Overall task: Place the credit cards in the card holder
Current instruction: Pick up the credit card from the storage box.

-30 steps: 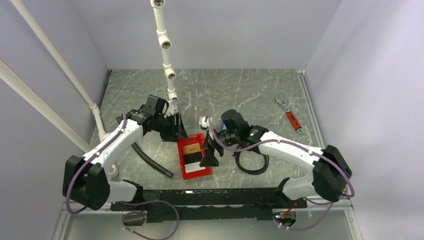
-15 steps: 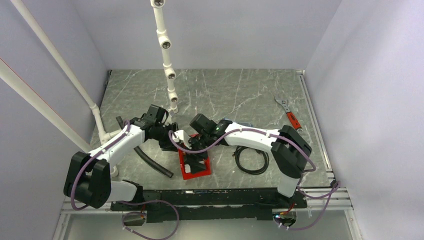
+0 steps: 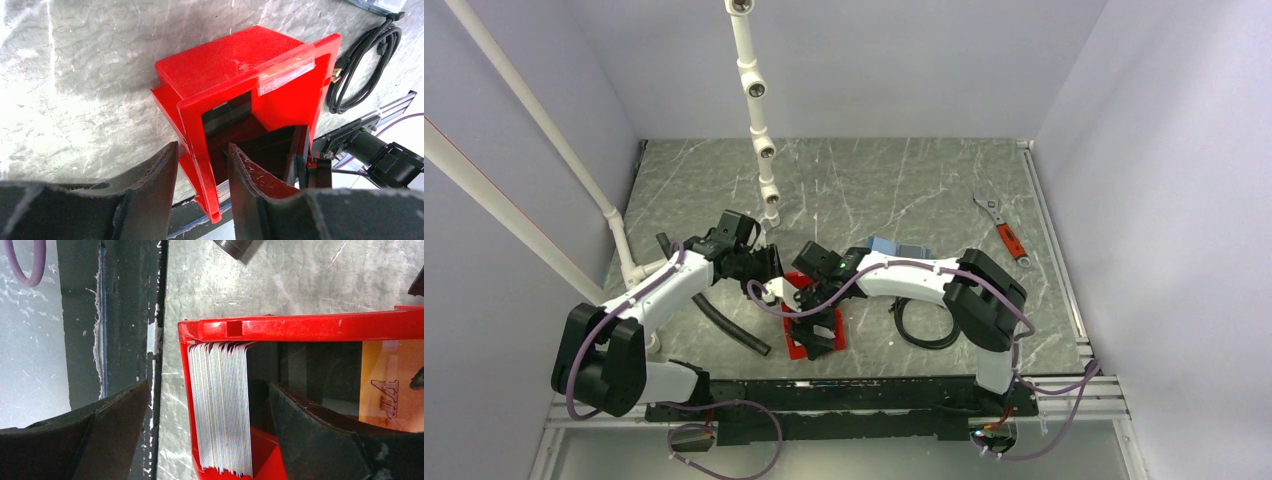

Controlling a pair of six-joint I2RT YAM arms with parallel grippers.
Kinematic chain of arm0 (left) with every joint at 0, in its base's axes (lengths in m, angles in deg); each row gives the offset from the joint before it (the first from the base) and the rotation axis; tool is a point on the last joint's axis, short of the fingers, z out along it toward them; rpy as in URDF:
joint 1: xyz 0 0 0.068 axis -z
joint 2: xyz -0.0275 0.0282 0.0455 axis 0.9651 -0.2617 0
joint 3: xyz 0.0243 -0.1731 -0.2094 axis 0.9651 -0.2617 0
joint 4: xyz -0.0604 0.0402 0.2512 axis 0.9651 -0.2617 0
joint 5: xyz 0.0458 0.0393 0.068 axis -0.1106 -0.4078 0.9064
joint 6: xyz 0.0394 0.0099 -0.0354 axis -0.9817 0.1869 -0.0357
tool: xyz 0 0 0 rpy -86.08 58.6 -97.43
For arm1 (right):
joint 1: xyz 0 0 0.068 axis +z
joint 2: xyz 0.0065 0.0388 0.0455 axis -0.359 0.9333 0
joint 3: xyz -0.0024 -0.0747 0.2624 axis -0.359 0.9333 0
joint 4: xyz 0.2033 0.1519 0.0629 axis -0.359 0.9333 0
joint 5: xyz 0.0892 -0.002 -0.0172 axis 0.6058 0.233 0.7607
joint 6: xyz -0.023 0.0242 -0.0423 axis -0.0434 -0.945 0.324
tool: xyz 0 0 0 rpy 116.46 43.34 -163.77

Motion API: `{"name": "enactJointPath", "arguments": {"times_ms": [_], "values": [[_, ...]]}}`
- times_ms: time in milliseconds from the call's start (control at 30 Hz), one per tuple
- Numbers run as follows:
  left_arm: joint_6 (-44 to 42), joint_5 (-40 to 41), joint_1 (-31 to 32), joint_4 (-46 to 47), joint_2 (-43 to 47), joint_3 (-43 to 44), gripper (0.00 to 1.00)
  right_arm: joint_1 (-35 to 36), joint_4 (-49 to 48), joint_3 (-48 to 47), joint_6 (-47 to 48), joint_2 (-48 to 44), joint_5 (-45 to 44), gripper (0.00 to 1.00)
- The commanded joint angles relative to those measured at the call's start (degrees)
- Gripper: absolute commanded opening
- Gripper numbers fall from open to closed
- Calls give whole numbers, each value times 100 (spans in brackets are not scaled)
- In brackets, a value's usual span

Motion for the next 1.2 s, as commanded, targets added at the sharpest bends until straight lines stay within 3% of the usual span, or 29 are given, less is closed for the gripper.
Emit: {"name": "enactJointPath", "arguments": {"times_ms": [0, 433, 667, 1167], "values": [[-38, 51, -16, 118, 45, -18, 46, 23, 49, -26, 15, -188, 94, 90], [-47, 9, -8, 224, -175, -21, 44, 7, -37, 213, -57, -537, 281, 79], [-66, 32, -12, 193, -184, 14, 44, -70, 123, 171, -14, -457, 485, 59], [-100, 43, -9, 185, -273, 77, 44, -134, 172, 182, 7, -584, 651, 34]]}}
